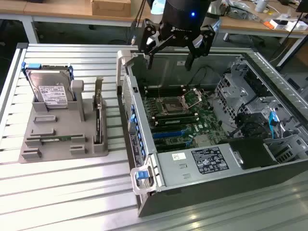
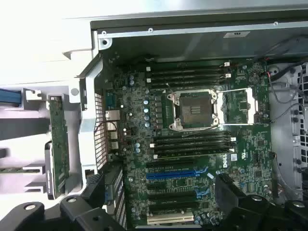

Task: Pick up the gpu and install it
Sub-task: 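Reach for the gpu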

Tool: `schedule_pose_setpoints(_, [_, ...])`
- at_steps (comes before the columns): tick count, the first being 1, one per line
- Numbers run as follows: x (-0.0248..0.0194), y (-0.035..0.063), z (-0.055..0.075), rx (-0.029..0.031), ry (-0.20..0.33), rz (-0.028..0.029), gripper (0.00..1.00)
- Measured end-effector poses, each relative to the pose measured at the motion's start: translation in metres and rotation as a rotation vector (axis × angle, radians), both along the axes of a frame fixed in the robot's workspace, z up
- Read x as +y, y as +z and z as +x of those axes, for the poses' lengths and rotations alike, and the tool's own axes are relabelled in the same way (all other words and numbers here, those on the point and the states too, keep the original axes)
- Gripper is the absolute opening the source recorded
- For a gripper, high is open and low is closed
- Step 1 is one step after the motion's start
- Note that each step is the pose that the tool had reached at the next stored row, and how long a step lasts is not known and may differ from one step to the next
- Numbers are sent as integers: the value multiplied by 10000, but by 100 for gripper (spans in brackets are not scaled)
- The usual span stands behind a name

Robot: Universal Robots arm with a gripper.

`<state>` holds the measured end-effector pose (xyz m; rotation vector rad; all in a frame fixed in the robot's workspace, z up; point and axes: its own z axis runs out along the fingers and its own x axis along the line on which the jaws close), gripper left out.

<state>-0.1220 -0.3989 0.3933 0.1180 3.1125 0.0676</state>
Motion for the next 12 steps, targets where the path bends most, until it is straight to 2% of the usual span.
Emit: schedule_pose_setpoints(12, [0, 0, -61, -1, 1, 1, 99])
